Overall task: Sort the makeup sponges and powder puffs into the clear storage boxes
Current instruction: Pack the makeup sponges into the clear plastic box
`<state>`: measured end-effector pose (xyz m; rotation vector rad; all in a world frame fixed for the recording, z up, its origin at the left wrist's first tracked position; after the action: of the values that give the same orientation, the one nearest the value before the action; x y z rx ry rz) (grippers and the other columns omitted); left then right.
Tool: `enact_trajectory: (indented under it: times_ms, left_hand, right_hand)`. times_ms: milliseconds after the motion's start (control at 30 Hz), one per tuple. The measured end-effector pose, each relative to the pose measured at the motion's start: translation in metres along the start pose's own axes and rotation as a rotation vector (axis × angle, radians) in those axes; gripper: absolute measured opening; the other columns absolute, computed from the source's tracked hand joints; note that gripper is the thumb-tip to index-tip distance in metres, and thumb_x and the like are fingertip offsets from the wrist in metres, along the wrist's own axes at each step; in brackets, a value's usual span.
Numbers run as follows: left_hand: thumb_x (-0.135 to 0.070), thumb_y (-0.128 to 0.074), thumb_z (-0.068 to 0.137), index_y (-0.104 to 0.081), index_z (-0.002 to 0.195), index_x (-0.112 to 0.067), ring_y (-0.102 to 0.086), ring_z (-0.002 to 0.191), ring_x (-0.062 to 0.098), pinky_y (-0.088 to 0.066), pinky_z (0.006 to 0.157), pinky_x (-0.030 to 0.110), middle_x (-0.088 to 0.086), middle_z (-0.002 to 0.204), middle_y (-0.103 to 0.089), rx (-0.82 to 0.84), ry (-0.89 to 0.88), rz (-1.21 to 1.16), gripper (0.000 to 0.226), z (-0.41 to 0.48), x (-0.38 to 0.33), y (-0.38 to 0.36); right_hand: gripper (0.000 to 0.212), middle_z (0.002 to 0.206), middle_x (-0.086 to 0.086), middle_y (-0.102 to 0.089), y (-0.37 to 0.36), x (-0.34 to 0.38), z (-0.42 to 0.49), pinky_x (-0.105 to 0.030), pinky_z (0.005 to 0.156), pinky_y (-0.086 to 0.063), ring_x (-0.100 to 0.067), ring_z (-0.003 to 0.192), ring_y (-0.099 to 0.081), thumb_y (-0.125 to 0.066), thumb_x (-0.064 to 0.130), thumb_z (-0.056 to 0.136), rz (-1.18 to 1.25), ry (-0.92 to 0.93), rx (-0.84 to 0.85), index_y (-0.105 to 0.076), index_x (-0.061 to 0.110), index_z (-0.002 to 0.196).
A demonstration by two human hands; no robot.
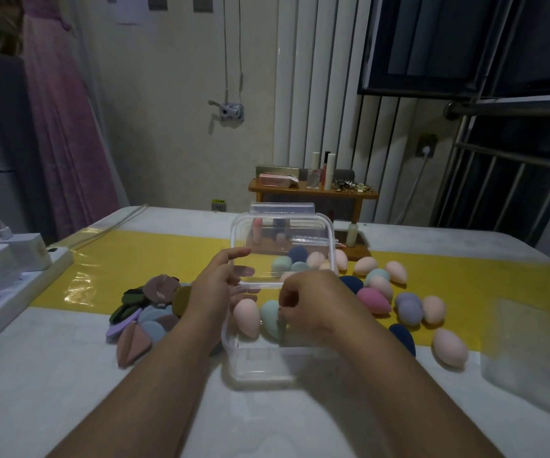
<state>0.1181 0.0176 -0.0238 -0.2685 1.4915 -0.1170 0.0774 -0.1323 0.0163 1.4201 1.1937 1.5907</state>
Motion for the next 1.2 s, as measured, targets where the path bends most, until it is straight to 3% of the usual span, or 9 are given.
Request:
enact_trajectory:
  times_ms: [100, 267, 400, 567, 700, 833, 1033, 1100, 1200]
  left_hand:
    - [0.009, -0.03, 0.082, -0.068, 0.104, -0.017, -0.06, 0.079, 0.038, -0.052, 0.062, 0.035, 0.015, 0.09, -0.059, -0.001, 0.007, -0.009, 0.051, 0.001, 0.0, -0.001]
    - [0.009, -0.029, 0.084, -0.067, 0.106, -0.017, -0.059, 0.077, 0.035, -0.054, 0.072, 0.04, 0.016, 0.092, -0.06, -0.017, 0.014, -0.014, 0.051, -0.002, -0.001, 0.0]
    - [0.009, -0.029, 0.084, -0.067, 0.106, -0.018, -0.06, 0.079, 0.036, -0.054, 0.065, 0.036, 0.015, 0.092, -0.061, -0.024, 0.02, -0.003, 0.052, -0.002, -0.001, 0.001]
    - [0.008, -0.029, 0.084, -0.068, 0.104, -0.019, -0.059, 0.084, 0.039, -0.054, 0.066, 0.036, 0.015, 0.093, -0.06, -0.042, 0.013, -0.003, 0.051, -0.002, -0.002, 0.005]
    - [0.009, -0.029, 0.084, -0.066, 0.109, -0.016, -0.059, 0.08, 0.036, -0.053, 0.069, 0.038, 0.015, 0.091, -0.061, -0.047, 0.018, -0.003, 0.051, -0.002, -0.003, 0.005]
    - [0.008, -0.03, 0.084, -0.066, 0.108, -0.016, -0.059, 0.073, 0.033, -0.052, 0.071, 0.039, 0.015, 0.09, -0.06, -0.044, 0.021, -0.01, 0.049, 0.001, -0.001, 0.006]
    - [0.007, -0.029, 0.084, -0.068, 0.107, -0.018, -0.061, 0.076, 0.034, -0.054, 0.073, 0.04, 0.015, 0.093, -0.061, -0.052, 0.019, 0.006, 0.052, 0.002, 0.0, 0.008]
    - [0.008, -0.028, 0.083, -0.067, 0.106, -0.018, -0.061, 0.08, 0.037, -0.055, 0.073, 0.041, 0.017, 0.095, -0.06, -0.048, 0.02, 0.009, 0.052, 0.001, 0.0, 0.007]
    - [0.008, -0.028, 0.084, -0.067, 0.107, -0.019, -0.06, 0.083, 0.039, -0.054, 0.072, 0.04, 0.017, 0.096, -0.06, -0.038, 0.024, 0.015, 0.052, 0.001, 0.0, 0.007]
  right_hand:
    - [0.01, 0.101, 0.003, -0.063, 0.019, -0.014, -0.004, -0.026, 0.07, -0.05, -0.014, 0.089, -0.058, -0.066, 0.021, 0.09, 0.109, 0.007, -0.189, -0.069, 0.027, 0.098]
    - [0.02, 0.096, 0.006, -0.064, 0.038, -0.046, -0.008, -0.019, 0.065, -0.044, -0.012, 0.087, -0.057, -0.062, 0.012, 0.09, 0.235, -0.054, -0.351, -0.065, 0.032, 0.089]
    - [0.018, 0.086, 0.007, -0.064, 0.05, -0.069, -0.01, -0.02, 0.061, -0.041, -0.013, 0.083, -0.058, -0.062, 0.012, 0.089, 0.283, -0.118, -0.454, -0.065, 0.029, 0.084]
    - [0.018, 0.095, 0.001, -0.068, 0.042, -0.092, -0.006, -0.024, 0.069, -0.044, -0.016, 0.087, -0.06, -0.062, 0.01, 0.091, 0.275, -0.229, -0.374, -0.072, 0.023, 0.097]
    - [0.02, 0.097, 0.002, -0.069, 0.029, -0.098, -0.002, -0.026, 0.073, -0.051, -0.016, 0.089, -0.061, -0.074, 0.015, 0.083, 0.185, -0.276, -0.242, -0.07, 0.028, 0.097]
    - [0.017, 0.1, 0.006, -0.064, 0.027, -0.092, -0.006, -0.018, 0.051, -0.033, -0.012, 0.081, -0.054, -0.065, 0.025, 0.093, -0.007, -0.274, -0.162, -0.065, 0.033, 0.107]
    - [0.02, 0.101, 0.005, -0.063, 0.02, -0.09, -0.007, -0.02, 0.051, -0.03, -0.01, 0.077, -0.052, -0.058, 0.026, 0.097, -0.053, -0.271, -0.123, -0.065, 0.031, 0.115]
    - [0.02, 0.099, 0.004, -0.063, 0.023, -0.089, -0.007, -0.02, 0.053, -0.036, -0.01, 0.076, -0.052, -0.06, 0.028, 0.096, -0.068, -0.274, -0.132, -0.066, 0.029, 0.115]
    - [0.025, 0.097, 0.002, -0.067, 0.03, -0.091, -0.002, -0.026, 0.069, -0.051, -0.015, 0.085, -0.06, -0.07, 0.03, 0.088, -0.018, -0.266, -0.219, -0.071, 0.025, 0.112]
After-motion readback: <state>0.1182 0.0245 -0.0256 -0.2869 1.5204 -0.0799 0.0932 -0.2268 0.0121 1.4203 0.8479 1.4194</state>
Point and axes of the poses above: each hand's wrist, its own z-axis towards the middle knuckle, its own y-axis out of the back of the hand, x = y × z, the point moved 9 cm from there along z, towards the middle knuckle
